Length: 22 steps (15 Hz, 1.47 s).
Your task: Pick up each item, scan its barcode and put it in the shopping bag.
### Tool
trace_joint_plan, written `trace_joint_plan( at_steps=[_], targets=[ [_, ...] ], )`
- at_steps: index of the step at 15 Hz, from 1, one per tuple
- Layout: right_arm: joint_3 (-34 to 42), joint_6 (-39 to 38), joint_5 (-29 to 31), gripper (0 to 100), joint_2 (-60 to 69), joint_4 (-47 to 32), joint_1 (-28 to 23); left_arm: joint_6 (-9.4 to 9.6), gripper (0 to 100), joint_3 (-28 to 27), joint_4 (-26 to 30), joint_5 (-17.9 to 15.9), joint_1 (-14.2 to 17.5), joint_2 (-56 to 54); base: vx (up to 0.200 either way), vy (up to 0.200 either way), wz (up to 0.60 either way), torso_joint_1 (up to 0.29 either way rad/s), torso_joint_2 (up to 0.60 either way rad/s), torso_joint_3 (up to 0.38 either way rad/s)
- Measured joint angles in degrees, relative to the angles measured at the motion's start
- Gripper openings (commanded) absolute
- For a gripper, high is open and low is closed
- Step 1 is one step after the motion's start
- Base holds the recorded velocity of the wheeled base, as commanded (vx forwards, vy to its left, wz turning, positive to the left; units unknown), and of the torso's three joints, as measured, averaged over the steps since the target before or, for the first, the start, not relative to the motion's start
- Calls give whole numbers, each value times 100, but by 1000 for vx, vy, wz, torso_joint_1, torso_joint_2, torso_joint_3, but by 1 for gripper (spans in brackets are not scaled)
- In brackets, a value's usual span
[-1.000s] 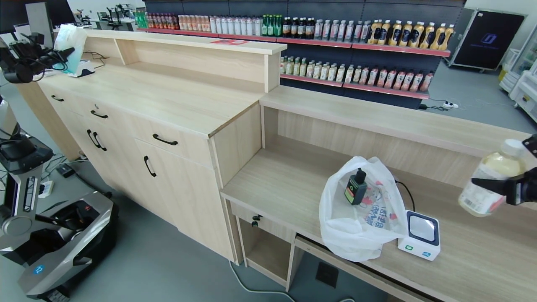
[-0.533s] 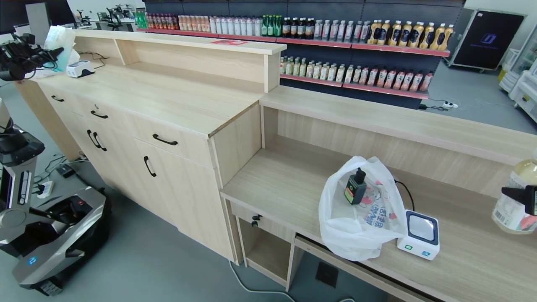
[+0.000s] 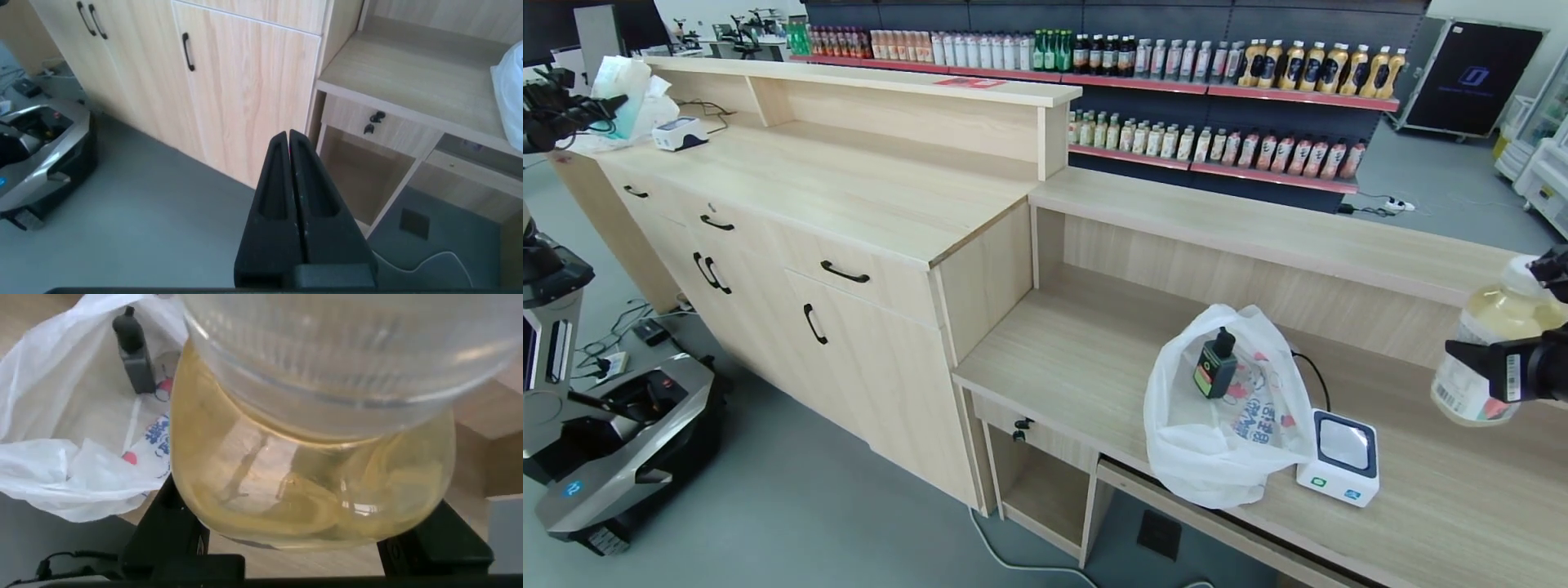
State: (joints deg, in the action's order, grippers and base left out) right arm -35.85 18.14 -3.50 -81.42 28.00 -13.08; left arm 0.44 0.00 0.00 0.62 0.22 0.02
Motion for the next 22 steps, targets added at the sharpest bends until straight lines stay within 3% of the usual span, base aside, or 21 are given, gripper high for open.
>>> trace_joint_plan(
  at_steps=[3,6,14,19,22],
  targets=[
    [9,39,-154,0,-311,172,556,0,0,0,0,0,5,0,0,0,200,-1,-1,4],
    [20,35,-596,0,-912,464,663,0,0,-2,0,-2,9,0,0,0,0,0,0,0],
    [66,148,-695,0,-2636,1803,623,0,0,0,0,0,0,0,0,0,0,0,0,0],
    [77,151,-703,0,-3363,2216,633,0,0,0,0,0,2,0,0,0,0,0,0,0],
    [57,151,-1092,0,-3732,2465,645,0,0,0,0,0,0,0,0,0,0,0,0,0]
  ],
)
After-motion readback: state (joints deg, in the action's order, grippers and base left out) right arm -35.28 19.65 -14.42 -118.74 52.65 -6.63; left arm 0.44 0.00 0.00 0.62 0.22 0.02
